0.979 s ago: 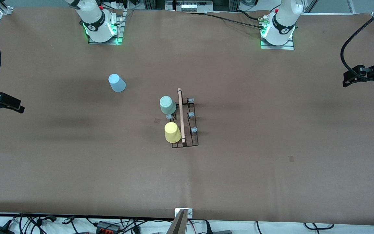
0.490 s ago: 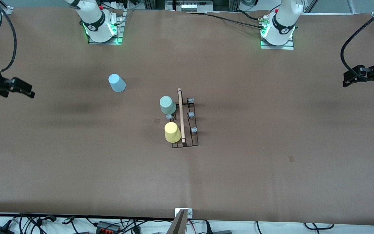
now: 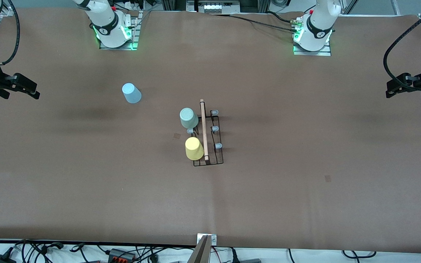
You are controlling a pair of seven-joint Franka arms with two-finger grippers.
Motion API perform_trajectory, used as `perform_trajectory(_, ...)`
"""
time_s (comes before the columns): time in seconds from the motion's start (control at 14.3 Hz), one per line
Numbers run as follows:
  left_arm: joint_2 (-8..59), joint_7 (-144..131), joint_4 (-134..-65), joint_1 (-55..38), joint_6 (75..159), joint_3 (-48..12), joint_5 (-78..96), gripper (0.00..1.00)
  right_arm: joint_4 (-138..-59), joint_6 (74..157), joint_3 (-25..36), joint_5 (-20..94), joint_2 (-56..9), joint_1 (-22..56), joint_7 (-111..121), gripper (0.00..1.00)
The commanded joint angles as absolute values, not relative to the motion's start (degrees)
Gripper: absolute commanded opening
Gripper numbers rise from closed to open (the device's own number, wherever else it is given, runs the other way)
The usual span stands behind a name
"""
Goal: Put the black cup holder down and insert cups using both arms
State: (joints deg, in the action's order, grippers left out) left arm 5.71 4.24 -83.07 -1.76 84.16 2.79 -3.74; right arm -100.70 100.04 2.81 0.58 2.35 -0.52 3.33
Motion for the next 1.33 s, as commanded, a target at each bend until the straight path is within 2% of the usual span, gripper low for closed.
perform_trajectory(0.0, 5.6, 5.0, -82.4, -1.4, 83.9, 2.6, -3.3, 1.0, -100.6, 98.9, 2.2, -0.2, 3.2, -1.2, 3.5, 1.0)
perform_trajectory(1.26, 5.6, 5.0, -82.4, -1.4, 83.9, 2.6, -3.3, 1.0, -100.8, 98.8, 2.0, -0.4, 3.3, -1.1, 3.5, 1.0)
